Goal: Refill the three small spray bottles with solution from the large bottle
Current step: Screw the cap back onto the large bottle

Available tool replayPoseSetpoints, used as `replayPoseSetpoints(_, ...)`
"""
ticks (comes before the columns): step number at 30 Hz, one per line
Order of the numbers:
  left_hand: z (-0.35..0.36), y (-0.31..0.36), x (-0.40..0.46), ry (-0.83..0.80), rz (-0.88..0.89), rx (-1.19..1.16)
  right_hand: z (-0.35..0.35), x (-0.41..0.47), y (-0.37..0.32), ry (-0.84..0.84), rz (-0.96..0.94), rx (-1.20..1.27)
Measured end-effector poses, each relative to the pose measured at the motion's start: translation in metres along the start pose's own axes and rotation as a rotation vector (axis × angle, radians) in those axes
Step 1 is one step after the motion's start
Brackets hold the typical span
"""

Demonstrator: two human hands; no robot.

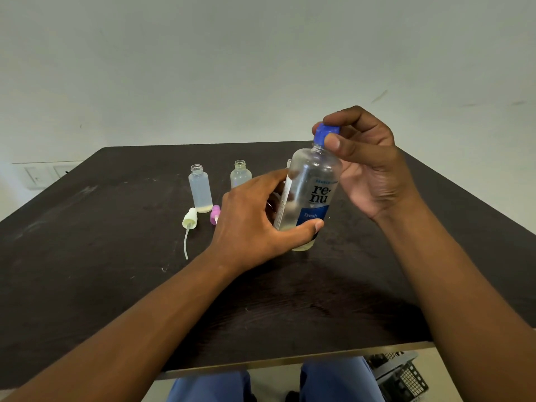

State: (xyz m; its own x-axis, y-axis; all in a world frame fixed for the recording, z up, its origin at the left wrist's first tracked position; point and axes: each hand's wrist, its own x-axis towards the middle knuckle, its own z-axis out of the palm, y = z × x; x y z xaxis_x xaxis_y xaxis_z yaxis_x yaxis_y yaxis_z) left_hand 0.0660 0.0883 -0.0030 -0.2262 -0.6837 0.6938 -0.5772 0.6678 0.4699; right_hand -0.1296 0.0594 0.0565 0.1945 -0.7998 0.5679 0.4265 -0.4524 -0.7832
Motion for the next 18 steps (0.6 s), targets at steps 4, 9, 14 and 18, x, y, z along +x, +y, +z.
replayPoseSetpoints(4, 0.0002, 0.0004, -0.0002, -0.001, 0.000, -0.009, 0.0021, -0.0003, 0.0002, -0.020, 0.008, 0.002)
replayPoseSetpoints(9, -0.0011, 0.0007, -0.0004, 0.006, -0.010, -0.020, 0.0012, -0.0019, -0.0013, -0.062, 0.006, 0.029)
replayPoseSetpoints(14, 0.0000, 0.0010, -0.0006, -0.002, -0.002, -0.012, 0.0015, 0.0006, 0.0024, 0.049, -0.001, -0.057)
replayPoseSetpoints(18, 0.0002, 0.0003, -0.0006, -0.005, -0.011, -0.001, 0.0038, -0.0009, 0.0016, 0.034, 0.000, -0.024)
